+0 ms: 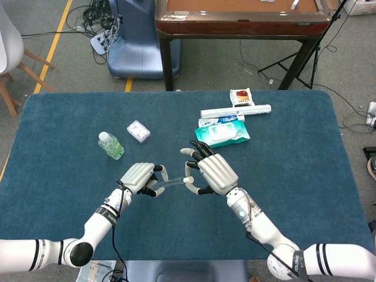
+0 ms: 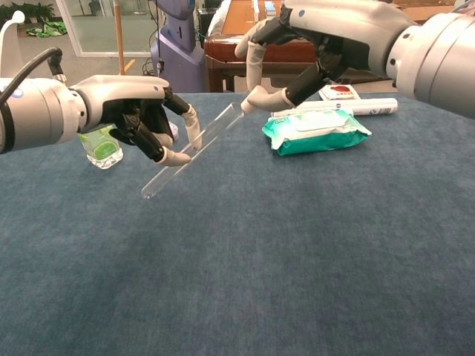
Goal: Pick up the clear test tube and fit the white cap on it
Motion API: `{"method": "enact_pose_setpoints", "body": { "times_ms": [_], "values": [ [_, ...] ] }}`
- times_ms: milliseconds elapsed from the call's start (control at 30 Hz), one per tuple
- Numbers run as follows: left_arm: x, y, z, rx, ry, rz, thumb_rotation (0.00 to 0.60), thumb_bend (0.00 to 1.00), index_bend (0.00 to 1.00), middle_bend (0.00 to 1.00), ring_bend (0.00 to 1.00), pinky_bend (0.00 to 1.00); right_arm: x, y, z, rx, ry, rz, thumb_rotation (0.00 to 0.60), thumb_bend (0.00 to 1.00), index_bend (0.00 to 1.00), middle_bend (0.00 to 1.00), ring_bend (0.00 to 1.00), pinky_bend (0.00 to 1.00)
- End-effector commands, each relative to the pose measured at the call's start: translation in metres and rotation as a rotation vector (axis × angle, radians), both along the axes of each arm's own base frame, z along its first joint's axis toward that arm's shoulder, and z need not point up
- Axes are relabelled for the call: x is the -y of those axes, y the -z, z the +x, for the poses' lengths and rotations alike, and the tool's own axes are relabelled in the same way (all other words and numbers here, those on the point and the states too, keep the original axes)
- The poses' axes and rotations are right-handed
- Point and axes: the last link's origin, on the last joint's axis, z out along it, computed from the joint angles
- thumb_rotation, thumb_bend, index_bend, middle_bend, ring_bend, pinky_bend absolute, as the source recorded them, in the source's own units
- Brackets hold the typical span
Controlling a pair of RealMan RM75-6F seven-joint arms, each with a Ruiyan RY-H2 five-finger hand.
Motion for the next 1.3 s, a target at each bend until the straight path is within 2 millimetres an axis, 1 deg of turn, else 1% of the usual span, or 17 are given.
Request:
{"method": "enact_pose_setpoints", "body": {
  "times_ms": [33, 433, 1300],
  "values": [
    [0.0002, 0.0003, 0.0003, -0.001, 0.001, -0.002, 0.600, 0.32, 0.59, 1.00, 1.00, 1.00, 0.0004, 0.0008, 0.0002, 0.000, 0.000, 0.002, 0.600, 0.36, 0.58, 0.19, 0.00, 0.00],
    [-0.0005, 0.0031, 0.0035, -0.001, 0.003, -0.008, 0.600, 0.32, 0.59, 1.00, 1.00, 1.00, 0.0006, 0.0040, 0.0005, 0.003, 0.002, 0.012, 0.600, 0.36, 0.59, 0.19, 0.00, 0.00],
    [-0.0001, 0.0058, 0.0025, -0.013, -0.007, -0.022, 0.600, 0.32, 0.59, 1.00, 1.00, 1.00, 0.0004, 0.0097, 0.0020, -0.002, 0.002, 0.020, 0.600, 0.36, 0.58, 0.19, 0.00, 0.00]
  ]
}}
